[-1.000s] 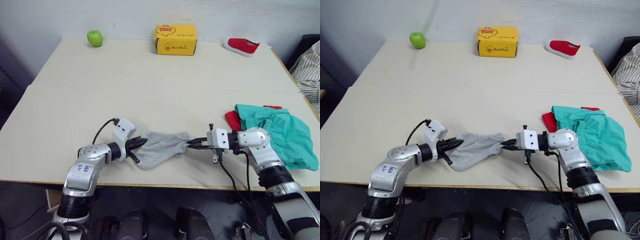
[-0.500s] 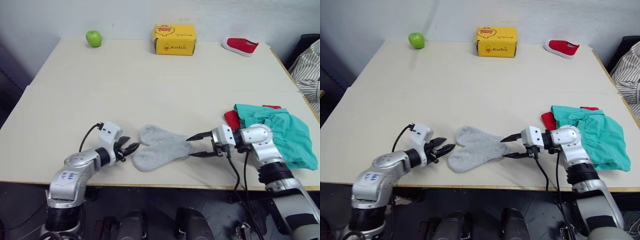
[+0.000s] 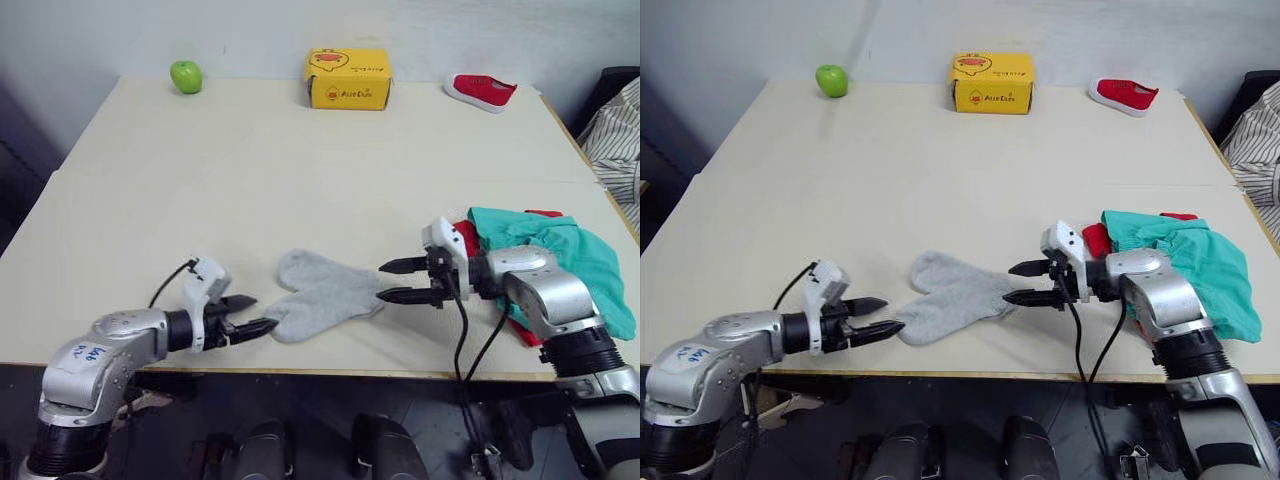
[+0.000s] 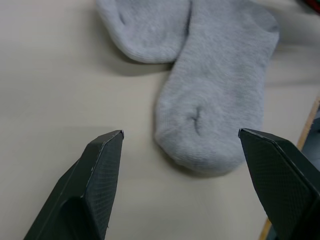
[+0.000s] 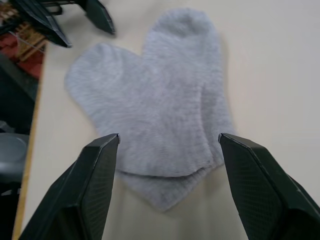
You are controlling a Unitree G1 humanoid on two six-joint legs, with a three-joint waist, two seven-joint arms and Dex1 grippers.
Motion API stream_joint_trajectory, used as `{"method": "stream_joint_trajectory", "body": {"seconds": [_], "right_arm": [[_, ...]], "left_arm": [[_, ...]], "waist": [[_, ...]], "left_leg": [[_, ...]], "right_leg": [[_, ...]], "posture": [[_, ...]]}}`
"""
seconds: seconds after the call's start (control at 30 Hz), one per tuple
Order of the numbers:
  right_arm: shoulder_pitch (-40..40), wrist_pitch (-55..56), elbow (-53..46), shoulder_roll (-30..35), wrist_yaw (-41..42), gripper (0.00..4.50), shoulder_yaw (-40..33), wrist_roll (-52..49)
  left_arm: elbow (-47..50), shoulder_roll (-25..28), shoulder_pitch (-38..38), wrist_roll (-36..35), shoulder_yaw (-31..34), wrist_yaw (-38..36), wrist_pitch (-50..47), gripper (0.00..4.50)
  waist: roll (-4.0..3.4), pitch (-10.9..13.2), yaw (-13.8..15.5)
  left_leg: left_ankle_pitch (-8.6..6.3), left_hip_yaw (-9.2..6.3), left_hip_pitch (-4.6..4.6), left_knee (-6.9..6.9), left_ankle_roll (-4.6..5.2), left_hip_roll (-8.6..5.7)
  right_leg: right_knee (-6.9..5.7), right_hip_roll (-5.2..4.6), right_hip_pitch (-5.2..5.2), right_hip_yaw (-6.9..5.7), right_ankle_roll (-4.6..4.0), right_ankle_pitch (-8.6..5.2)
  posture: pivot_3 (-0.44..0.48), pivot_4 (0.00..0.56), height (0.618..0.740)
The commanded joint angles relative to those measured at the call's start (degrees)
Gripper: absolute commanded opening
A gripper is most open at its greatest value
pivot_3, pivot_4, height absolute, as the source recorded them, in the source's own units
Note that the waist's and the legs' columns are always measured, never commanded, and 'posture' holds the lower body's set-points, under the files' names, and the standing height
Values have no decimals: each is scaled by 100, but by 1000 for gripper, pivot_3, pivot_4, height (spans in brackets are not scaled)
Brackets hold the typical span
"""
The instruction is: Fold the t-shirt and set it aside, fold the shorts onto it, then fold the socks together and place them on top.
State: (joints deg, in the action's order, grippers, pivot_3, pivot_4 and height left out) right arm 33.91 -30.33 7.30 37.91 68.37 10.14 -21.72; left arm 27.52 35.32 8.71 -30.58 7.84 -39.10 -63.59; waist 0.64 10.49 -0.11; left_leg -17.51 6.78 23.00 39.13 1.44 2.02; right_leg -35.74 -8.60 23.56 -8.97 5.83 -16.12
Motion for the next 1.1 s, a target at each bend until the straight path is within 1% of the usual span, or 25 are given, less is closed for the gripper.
{"method": "stream_joint_trajectory", "body": {"seconds": [0.03, 0.13, 0.2, 0.37, 0.47, 0.53, 0.6, 0.7, 0.8, 0.83, 1.03, 1.1], "right_arm": [[206, -74, -43, -213, -303, 3203, 35, 163], [221, 37, 36, -371, -245, 3203, 170, 276], [191, 69, 34, -427, -204, 3203, 175, 297], [140, 208, 91, -468, -160, 3203, 302, 442], [164, 110, 169, -538, -245, 3203, 313, 503], [191, 76, 245, -580, -288, 2831, 316, 555], [206, 88, 314, -597, -288, 2263, 330, 619], [212, 125, 348, -641, -253, 1175, 298, 624], [168, 218, 261, -669, -131, 112, 243, 538], [148, 340, 241, -685, -112, 0, 205, 525], [43, 550, -11, -657, -41, 0, -99, 299], [-15, 370, -215, -618, -79, 0, -253, 124]], "left_arm": [[366, -72, -69, -6, -277, 310, -87, 3863], [484, -32, -202, 199, -611, 550, -27, 3863], [494, 17, -239, 269, -691, 638, 40, 3863], [455, -37, -287, 265, -723, 771, 145, 3863], [441, -19, -329, 270, -764, 773, 200, 3863], [425, 1, -345, 275, -776, 774, 240, 3889], [415, 20, -361, 276, -786, 774, 274, 3889], [409, 56, -398, 289, -802, 754, 341, 3269], [377, 72, -411, 319, -804, 740, 469, 2327], [360, 70, -414, 327, -791, 726, 545, 2035], [189, -12, -363, 229, -584, 553, 1077, 29], [86, -46, -308, 116, -436, 430, 1218, 7]], "waist": [[0, 0, 0], [-1, -1, 6], [-2, -1, 16], [-6, -4, 15], [-7, -4, 12], [-9, -5, 10], [-10, -6, 11], [-10, -6, 3], [-10, -6, -1], [-10, -6, -1], [-10, -6, 2], [-10, -5, 3]], "left_leg": [[0, 3, 0, 0, 1, -2], [0, 4, -2, 0, 1, -3], [0, 1, -2, 0, 2, -7], [0, 1, -3, 0, 5, -9], [0, 1, -4, 0, 5, -9], [0, 2, -4, 0, 5, -9], [0, 2, -5, 0, 5, -9], [0, 2, -5, 0, 5, -9], [-1, 2, -5, -3, 5, -7], [-1, 2, -5, -4, 5, -7], [-1, 2, -3, -5, 5, -7], [-1, 2, -2, -5, 5, -6]], "right_leg": [[0, 0, 1, -1, 0, 0], [-1, 1, 1, 0, 0, 0], [-1, 1, -1, -1, 0, 0], [-1, -1, -1, 1, 0, 0], [-1, -1, -2, 1, 0, 0], [-1, -1, -2, 2, 0, 0], [-1, -1, -2, 2, 0, 0], [0, -1, -2, 2, 0, 0], [1, 0, -1, 1, 0, 0], [2, 1, -1, 1, 0, 0], [5, 0, 0, 0, 0, 0], [5, 0, 0, 0, 0, 0]], "posture": [[0, 150, 740], [0, 150, 740], [0, 150, 740], [0, 150, 740], [0, 150, 740], [0, 150, 740], [0, 150, 740], [0, 150, 740], [0, 150, 740], [0, 150, 740], [0, 150, 740], [0, 150, 740]]}}
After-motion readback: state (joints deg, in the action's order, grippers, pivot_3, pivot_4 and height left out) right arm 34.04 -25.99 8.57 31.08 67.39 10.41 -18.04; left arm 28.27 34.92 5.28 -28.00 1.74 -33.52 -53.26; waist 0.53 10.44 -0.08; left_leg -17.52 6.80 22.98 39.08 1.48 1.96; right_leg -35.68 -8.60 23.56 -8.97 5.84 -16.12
